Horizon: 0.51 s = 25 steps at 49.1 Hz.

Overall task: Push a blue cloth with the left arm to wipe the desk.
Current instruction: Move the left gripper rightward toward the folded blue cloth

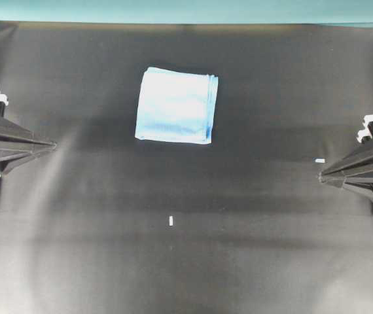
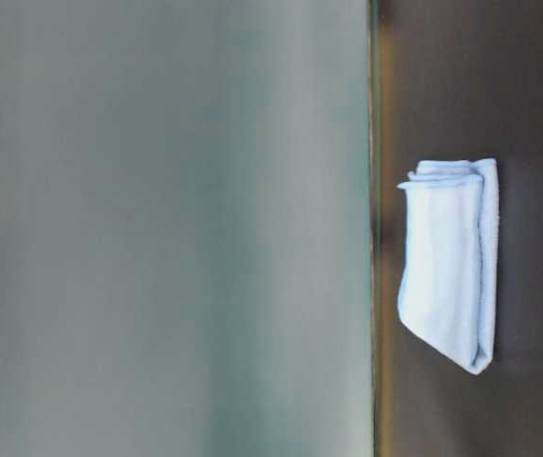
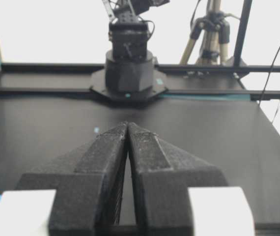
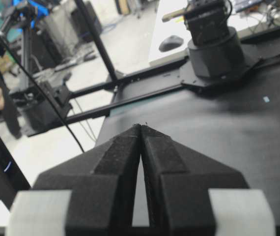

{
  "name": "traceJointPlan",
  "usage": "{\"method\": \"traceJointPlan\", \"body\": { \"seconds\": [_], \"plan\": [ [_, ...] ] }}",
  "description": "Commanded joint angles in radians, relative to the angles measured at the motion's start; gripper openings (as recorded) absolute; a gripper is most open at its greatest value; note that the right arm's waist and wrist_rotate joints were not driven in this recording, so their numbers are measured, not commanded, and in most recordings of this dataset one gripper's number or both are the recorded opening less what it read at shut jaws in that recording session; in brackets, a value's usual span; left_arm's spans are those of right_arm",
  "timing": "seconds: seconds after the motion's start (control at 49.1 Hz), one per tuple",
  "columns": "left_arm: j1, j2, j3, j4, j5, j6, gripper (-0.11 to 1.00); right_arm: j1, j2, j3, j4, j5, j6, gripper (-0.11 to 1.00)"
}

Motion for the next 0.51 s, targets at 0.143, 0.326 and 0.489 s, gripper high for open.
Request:
{"method": "traceJointPlan", "body": {
  "seconds": [0.143,0.326,0.489],
  "plan": [
    [0.041,0.083,-0.025,0.043,0.000,-0.003,0.01,0.000,0.014,-0.009,0.002,0.026,0.000,0.02],
    [0.095,0.181,-0.074,0.043,0.006,-0.002,0.01,-0.002,0.017,-0.008,0.002,0.034,0.000,-0.01],
    [0.140,0.331,-0.121,0.043,0.006,-0.002,0.01,0.000,0.025,-0.009,0.002,0.043,0.000,-0.01]
  ]
}}
